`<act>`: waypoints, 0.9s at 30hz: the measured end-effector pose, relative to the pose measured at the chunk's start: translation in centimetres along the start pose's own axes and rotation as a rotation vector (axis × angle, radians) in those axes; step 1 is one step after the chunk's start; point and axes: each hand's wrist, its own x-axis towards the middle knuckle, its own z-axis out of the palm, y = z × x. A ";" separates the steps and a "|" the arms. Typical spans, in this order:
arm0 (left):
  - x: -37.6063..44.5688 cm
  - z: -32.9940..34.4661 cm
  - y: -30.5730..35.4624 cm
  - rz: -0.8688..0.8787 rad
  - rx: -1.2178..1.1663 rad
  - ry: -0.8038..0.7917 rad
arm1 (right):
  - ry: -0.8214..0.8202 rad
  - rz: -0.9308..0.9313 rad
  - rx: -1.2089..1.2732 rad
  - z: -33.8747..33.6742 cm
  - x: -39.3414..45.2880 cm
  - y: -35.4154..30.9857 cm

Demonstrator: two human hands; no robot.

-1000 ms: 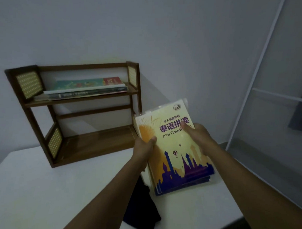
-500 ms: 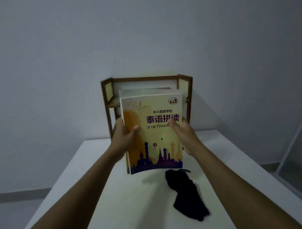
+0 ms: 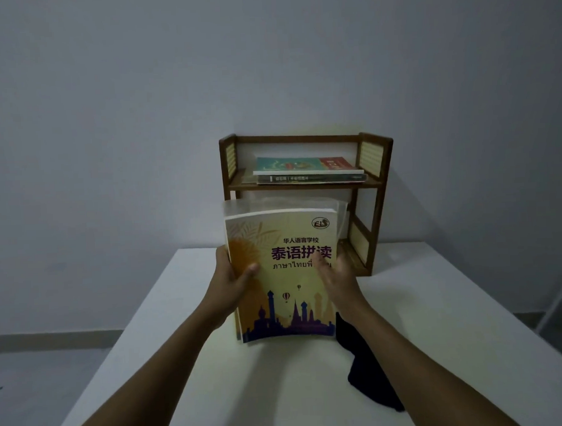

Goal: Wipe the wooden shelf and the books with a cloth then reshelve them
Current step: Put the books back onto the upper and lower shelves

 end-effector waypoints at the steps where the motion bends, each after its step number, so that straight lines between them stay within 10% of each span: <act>1: -0.1 0.0 0.0 0.005 -0.009 0.002 | -0.005 0.003 0.007 0.0 -0.1 -0.1; 27: -0.8 -1.6 -2.8 -0.029 -0.039 -0.060 | -0.016 0.094 -0.011 1.1 -2.5 2.2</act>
